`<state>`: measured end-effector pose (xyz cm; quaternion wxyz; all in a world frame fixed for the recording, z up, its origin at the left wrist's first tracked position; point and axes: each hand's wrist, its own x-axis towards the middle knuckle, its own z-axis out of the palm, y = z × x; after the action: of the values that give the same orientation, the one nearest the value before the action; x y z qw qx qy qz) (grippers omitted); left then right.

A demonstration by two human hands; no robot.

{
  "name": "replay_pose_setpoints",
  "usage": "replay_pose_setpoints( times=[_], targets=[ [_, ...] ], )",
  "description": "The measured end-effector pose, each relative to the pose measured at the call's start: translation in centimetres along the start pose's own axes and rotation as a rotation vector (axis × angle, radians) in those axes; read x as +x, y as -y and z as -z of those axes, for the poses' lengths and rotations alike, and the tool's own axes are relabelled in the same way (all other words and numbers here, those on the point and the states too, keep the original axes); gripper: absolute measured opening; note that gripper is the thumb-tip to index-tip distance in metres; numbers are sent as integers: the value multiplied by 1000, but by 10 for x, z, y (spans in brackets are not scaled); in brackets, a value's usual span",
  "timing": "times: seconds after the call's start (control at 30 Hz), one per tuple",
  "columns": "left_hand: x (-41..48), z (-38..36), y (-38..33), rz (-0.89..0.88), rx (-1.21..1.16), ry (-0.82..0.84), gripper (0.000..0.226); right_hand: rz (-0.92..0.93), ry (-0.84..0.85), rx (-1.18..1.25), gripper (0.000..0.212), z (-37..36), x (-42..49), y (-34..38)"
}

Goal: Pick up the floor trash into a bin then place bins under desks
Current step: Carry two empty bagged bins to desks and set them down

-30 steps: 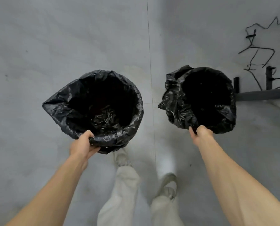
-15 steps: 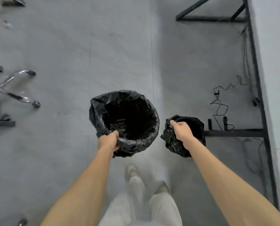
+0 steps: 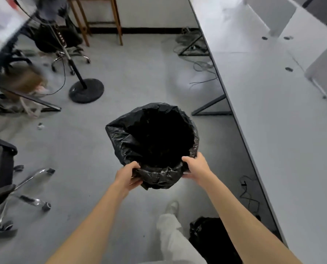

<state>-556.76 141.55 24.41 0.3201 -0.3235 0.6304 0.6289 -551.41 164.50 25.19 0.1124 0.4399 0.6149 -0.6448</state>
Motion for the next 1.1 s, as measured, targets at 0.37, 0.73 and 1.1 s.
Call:
replay_pose_setpoints(
  times=[0.37, 0.73, 1.1],
  targets=[
    [102, -83, -175, 36, -96, -55, 58, 56, -61, -202, 50, -4, 144, 186],
    [271, -159, -394, -281, 331, -228, 77, 106, -24, -377, 34, -24, 328, 372],
    [417, -262, -633, -340, 554, -270, 102, 121, -55, -333, 37, -27, 507, 589]
  ],
)
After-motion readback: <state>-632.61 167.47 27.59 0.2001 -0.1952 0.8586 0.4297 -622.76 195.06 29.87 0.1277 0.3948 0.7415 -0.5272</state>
